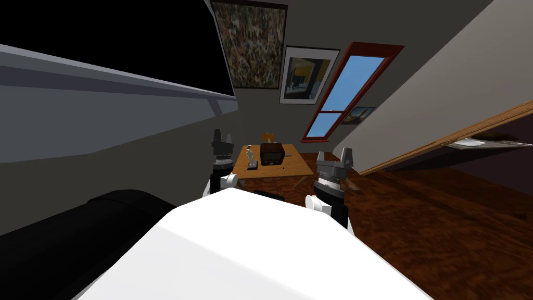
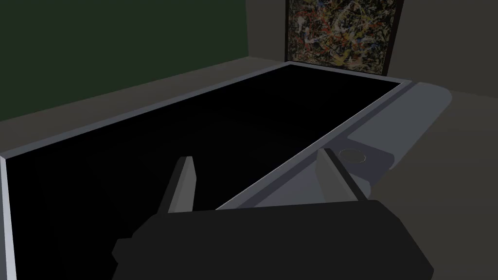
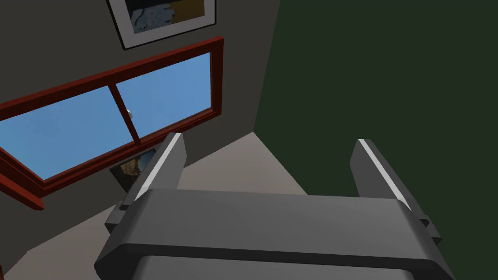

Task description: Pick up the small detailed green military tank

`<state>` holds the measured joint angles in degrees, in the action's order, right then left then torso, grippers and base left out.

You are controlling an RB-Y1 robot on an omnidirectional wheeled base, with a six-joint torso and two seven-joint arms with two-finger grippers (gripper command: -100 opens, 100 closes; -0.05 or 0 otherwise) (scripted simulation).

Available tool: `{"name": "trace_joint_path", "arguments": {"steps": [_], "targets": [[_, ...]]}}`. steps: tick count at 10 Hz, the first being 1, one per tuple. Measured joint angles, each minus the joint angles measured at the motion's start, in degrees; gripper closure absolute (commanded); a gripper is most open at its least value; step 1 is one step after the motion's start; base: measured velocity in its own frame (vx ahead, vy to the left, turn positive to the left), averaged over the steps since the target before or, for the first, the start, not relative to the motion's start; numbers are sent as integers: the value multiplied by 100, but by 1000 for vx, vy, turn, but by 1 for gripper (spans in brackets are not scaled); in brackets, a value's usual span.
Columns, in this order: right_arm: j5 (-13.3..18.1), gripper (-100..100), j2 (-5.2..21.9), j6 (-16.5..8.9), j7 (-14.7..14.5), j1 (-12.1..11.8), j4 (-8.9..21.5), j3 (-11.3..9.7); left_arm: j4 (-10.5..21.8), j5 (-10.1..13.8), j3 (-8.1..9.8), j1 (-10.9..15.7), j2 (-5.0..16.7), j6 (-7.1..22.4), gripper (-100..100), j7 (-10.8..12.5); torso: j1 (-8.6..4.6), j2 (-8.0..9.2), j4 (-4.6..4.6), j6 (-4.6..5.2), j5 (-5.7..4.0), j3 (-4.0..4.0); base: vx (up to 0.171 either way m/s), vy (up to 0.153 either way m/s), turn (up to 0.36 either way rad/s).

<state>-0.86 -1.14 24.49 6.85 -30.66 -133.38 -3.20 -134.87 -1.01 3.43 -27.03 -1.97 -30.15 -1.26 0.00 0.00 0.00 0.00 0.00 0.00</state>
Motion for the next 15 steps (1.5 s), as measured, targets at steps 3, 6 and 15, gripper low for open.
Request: {"name": "trace_joint_path", "arguments": {"steps": [3, 6, 15], "targets": [[-488, -100, 420, 142, -67, 206, 228, 10, 0, 0, 1, 0, 1, 0, 0, 0, -36, 1, 0, -1, -8, 0, -6, -76, 60], [-893, -100, 589, 262, -110, 317, 378, 26, 0, 0, 0, 0, 0, 0, 0, 0, -17, 1, 0, 1, -4, 1, -8, -47, 59], [-2334, -100, 885, 653, -283, 809, 975, 94, 0, 0, 0, 0, 0, 0, 0, 0, -15, 1, 0, 2, -4, 1, -7, -57, 70]]}}
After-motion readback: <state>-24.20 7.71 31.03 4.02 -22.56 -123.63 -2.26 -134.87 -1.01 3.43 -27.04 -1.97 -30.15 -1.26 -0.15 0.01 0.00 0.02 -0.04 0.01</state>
